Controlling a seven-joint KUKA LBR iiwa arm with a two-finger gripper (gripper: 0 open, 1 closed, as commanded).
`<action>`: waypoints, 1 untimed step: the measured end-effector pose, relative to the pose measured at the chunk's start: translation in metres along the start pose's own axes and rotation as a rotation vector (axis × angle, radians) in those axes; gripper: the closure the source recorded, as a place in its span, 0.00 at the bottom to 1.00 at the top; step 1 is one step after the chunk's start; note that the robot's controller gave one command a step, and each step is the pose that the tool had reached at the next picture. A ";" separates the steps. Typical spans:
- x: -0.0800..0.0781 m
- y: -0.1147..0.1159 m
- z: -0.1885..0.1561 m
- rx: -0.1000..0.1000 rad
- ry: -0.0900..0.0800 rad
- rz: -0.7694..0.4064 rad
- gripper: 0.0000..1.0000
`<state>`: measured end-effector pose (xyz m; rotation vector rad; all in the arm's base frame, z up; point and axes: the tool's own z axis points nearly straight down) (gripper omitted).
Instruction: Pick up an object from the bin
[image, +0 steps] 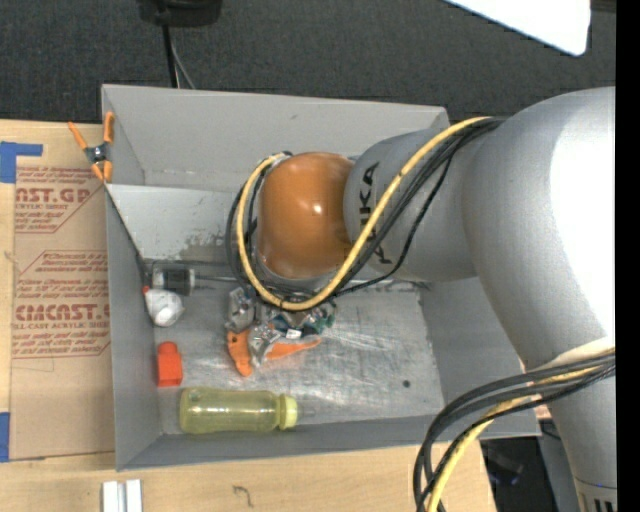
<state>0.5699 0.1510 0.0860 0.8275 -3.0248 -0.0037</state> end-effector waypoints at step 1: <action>0.001 0.000 -0.022 0.001 0.001 0.000 1.00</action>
Offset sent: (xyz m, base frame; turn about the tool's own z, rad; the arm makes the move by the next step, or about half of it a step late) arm 0.0000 0.0001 0.0080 0.0000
